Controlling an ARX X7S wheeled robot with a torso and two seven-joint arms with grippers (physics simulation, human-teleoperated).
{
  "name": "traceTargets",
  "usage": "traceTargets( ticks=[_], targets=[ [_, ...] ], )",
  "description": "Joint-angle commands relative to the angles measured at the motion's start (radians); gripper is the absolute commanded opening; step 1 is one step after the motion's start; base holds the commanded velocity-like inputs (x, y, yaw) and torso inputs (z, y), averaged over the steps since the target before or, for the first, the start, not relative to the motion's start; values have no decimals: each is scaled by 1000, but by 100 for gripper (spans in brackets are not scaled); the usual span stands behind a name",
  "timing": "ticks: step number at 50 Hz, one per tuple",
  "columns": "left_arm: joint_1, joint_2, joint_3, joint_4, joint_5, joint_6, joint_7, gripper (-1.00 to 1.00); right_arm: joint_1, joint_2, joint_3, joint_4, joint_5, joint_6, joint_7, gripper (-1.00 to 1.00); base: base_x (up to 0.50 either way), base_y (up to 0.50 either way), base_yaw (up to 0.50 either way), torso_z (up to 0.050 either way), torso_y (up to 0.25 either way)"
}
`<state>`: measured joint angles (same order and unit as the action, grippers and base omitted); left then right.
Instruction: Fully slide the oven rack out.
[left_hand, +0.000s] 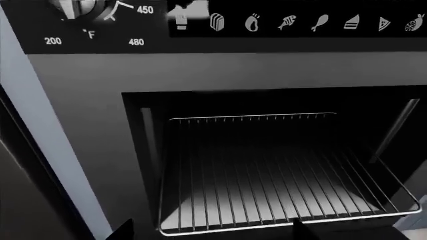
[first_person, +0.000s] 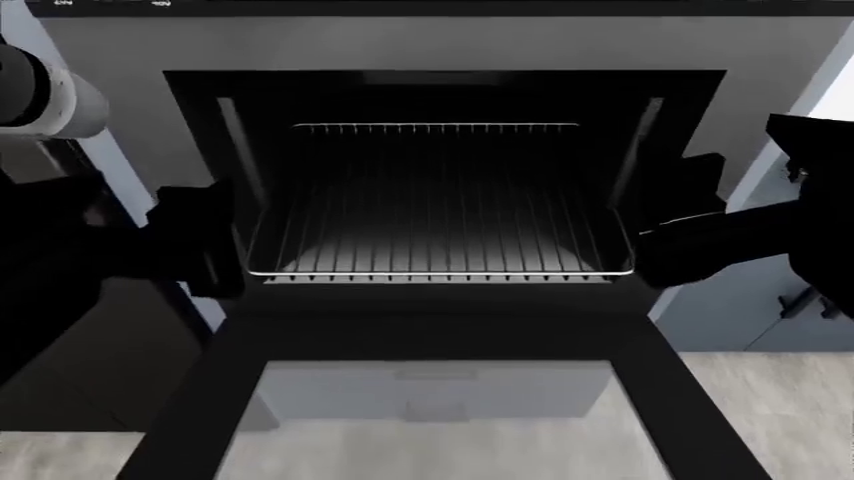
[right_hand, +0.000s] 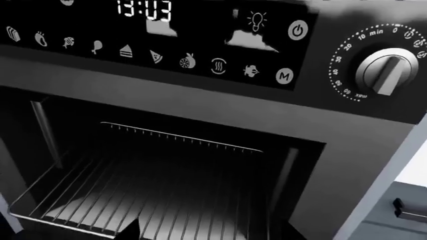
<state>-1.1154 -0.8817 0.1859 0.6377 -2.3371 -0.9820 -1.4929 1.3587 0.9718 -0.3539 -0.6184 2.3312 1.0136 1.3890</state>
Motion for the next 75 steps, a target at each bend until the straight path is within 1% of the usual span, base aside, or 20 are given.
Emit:
traceTargets(
  ticks=[1, 7, 20, 25, 45, 49, 57, 59, 65, 69, 75],
  targets=[
    [-101, -59, 91, 45, -120, 100, -49, 100, 81, 25, -42, -12, 100, -19, 45, 100, 0, 0, 0, 0, -250],
    [-111, -66, 105, 48, -106, 118, -28, 100, 58, 16, -40, -13, 71, -23, 25, 100, 0, 0, 0, 1, -227],
    [-137, -88, 132, 61, -101, 143, -12, 100, 53, -2, -56, -8, 47, -35, 13, 100, 0, 0, 0, 1, -135],
    [-120, -104, 117, 52, -70, 141, 15, 100, 29, -1, -50, -14, 30, -43, 0, 100, 0, 0, 0, 1, -125],
    [-91, -90, 135, 40, -21, 165, 52, 100, -43, -15, -46, -9, -29, -70, -45, 100, 0, 0, 0, 1, -76],
    [-96, -63, 149, 8, 20, 155, 71, 100, -67, -28, -36, 9, -70, -75, -70, 100, 0, 0, 0, 0, 0],
    [-68, 72, 190, -91, 209, 140, 168, 100, -104, -85, -39, 74, -190, -76, -131, 100, 0, 0, 0, 0, 0],
    [-87, 95, 218, -108, 259, 109, 179, 100, -115, -108, -36, 84, -228, -86, -142, 100, 0, 0, 0, 0, 0],
    [-85, 143, 252, -149, 352, 86, 219, 100, -107, -163, -72, 137, -291, -73, -167, 100, 0, 0, 0, 0, 0],
    [-80, 179, 270, -172, 397, 87, 240, 100, -106, -179, -78, 168, -335, -64, -201, 100, 0, 0, 0, 0, 0],
    [-84, 222, 298, -237, 493, 73, 311, 100, -98, -212, -93, 217, -410, -55, -251, 100, 0, 0, 0, 0, 0]
  ],
)
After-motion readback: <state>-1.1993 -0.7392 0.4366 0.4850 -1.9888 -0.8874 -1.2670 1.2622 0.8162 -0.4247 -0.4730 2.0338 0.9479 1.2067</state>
